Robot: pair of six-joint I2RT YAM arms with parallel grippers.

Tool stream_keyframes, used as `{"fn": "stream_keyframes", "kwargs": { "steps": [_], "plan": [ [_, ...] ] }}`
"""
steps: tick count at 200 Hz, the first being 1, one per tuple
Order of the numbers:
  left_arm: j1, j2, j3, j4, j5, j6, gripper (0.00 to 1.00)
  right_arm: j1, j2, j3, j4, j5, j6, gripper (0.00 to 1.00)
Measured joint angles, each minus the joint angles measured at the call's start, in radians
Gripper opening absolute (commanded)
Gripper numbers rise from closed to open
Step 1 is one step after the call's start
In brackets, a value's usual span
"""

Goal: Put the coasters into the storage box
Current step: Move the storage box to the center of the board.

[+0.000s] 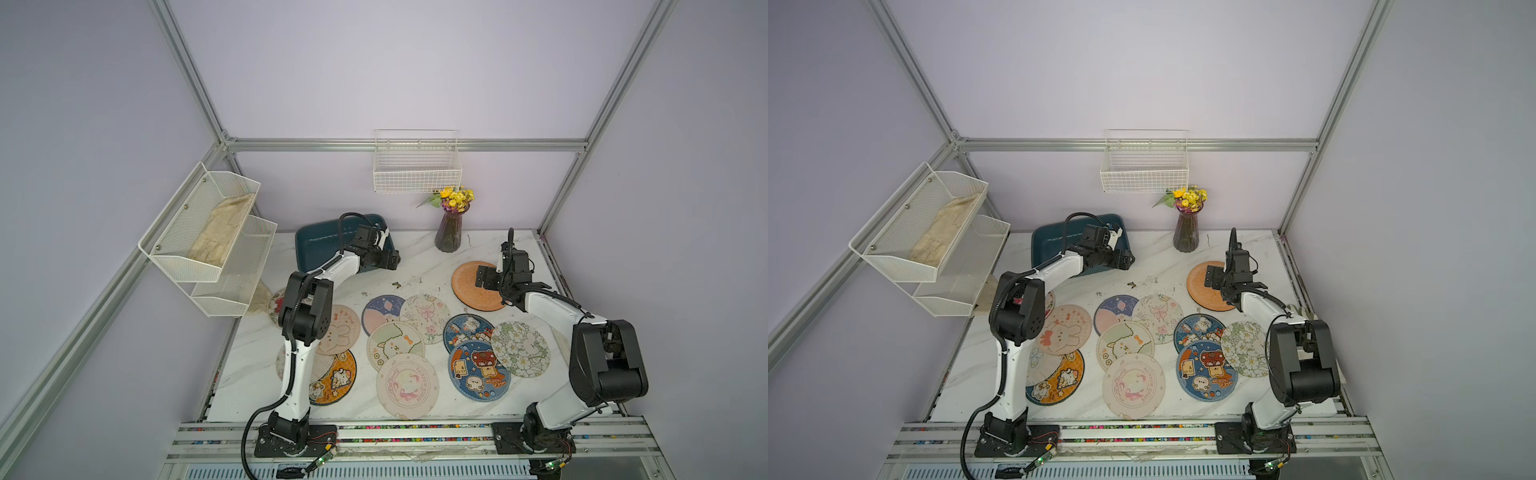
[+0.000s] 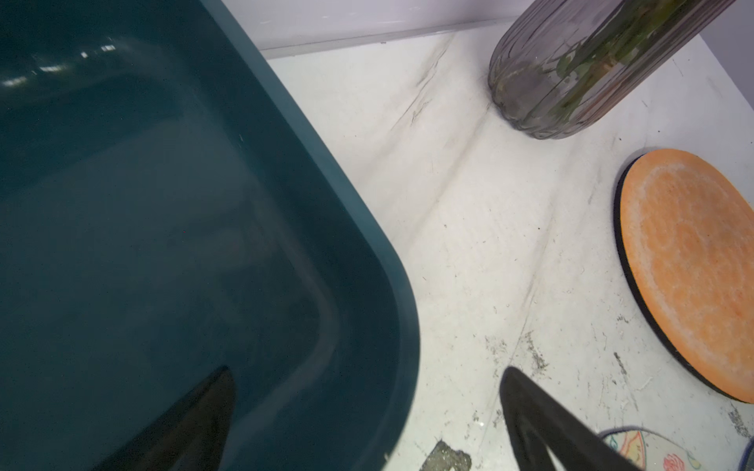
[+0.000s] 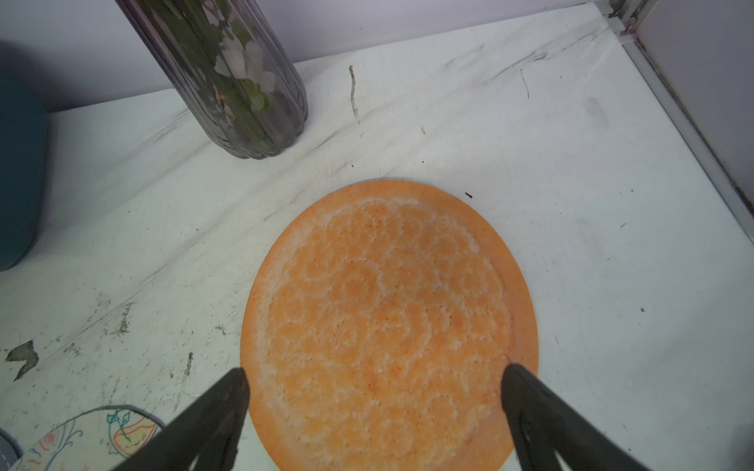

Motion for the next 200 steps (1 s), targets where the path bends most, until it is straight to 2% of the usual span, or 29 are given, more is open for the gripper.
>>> {"fn": "stream_keyframes", "kwargs": {
  "steps": [34,98,200],
  "plan": [
    [-0.013,0.035,0.047,-0.023,0.001,0.0,1.0,0.0,0.0,0.0,-0.011,-0.005,0.0,0.97],
    [-0.039,0.036,0.053,-0.058,0.033,-0.029,1.0,0.0,0.0,0.007,-0.023,-0.015,0.001,0.97],
    [-0.153,0.036,0.085,-0.059,0.103,-0.146,1.0,0.0,0.0,0.007,-0.024,-0.019,0.019,0.97]
  ]
}}
